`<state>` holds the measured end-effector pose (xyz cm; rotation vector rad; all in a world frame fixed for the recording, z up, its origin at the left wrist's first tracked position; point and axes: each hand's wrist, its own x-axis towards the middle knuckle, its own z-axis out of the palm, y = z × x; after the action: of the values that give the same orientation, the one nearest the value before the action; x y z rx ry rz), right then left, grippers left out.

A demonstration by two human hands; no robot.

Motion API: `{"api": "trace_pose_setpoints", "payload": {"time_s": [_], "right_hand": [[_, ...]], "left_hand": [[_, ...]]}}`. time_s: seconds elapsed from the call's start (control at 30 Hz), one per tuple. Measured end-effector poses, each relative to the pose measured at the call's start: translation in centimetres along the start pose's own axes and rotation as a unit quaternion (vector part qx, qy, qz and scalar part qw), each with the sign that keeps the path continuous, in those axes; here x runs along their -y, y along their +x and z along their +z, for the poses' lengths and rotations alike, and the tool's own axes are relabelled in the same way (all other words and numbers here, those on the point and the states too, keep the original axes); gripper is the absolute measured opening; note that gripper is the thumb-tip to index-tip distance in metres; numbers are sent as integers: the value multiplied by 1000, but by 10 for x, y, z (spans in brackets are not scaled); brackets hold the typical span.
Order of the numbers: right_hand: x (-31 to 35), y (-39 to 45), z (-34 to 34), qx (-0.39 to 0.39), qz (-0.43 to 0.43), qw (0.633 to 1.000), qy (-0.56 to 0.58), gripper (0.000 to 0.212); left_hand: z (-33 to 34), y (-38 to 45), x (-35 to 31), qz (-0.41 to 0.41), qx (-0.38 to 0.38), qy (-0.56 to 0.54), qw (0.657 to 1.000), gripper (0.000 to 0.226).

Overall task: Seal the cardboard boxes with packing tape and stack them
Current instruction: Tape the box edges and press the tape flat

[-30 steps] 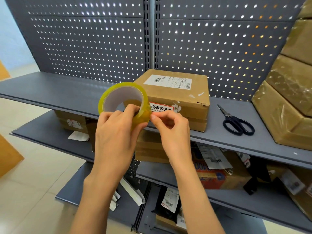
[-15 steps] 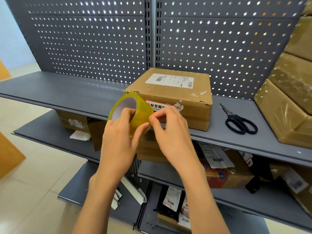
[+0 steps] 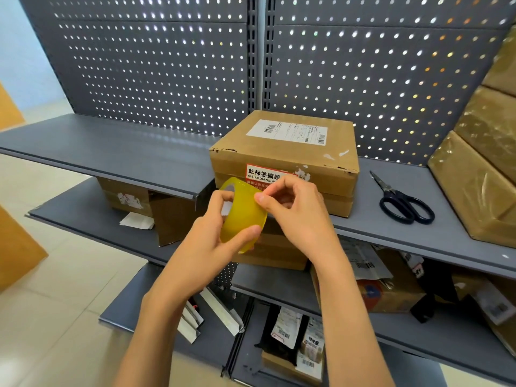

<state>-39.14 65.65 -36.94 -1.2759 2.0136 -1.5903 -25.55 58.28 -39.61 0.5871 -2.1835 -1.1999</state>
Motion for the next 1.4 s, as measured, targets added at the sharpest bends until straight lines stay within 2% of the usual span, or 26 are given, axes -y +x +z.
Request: {"api": "trace_pose_setpoints", "payload": {"time_s": [0.17, 0.27, 0.4, 0.47, 0.53, 0.63, 0.77, 0.87, 1.03, 1.17, 1.3, 1.4], "right_hand": [[5, -5, 14, -66, -67, 990, -107, 11], [7, -8, 17, -112, -140, 972, -150, 11], [11, -15, 31, -154, -225, 945, -182, 10], [11, -14, 29, -163, -216, 952, -143, 10], [11, -10, 22, -162, -187, 965, -91, 11], [13, -6, 14, -152, -161, 974, -56, 11], [15, -3, 10, -167, -163, 971, -56, 10], [14, -1, 6, -190, -183, 960, -92, 10], [3, -9, 10, -256, -236, 906, -241, 12], [4, -14, 8, -266, -253, 903, -225, 12], [3, -11, -2, -266, -180, 944, -78, 11], [8, -3, -17, -261, -145, 954, -37, 11]], "left_hand": [[0, 8, 1, 18, -65, 144, 987, 54], [6, 10, -5, 29, -104, 204, 973, 53], [-1, 22, -1, -44, -167, 256, 951, 53], [-8, 21, 1, -53, -139, 137, 979, 52], [-7, 15, -6, -51, -104, -1, 993, 41], [-1, 9, -18, -46, -70, -123, 989, 28], [0, 2, -29, -49, 0, -252, 967, 28], [6, 1, -30, -54, 12, -282, 958, 25], [23, 10, -23, -106, -34, -196, 974, 14], [26, 13, -20, -161, -32, -215, 963, 17], [27, 9, -27, -148, 4, -263, 953, 20], [28, 10, -43, -139, 25, -294, 945, 32]]}}
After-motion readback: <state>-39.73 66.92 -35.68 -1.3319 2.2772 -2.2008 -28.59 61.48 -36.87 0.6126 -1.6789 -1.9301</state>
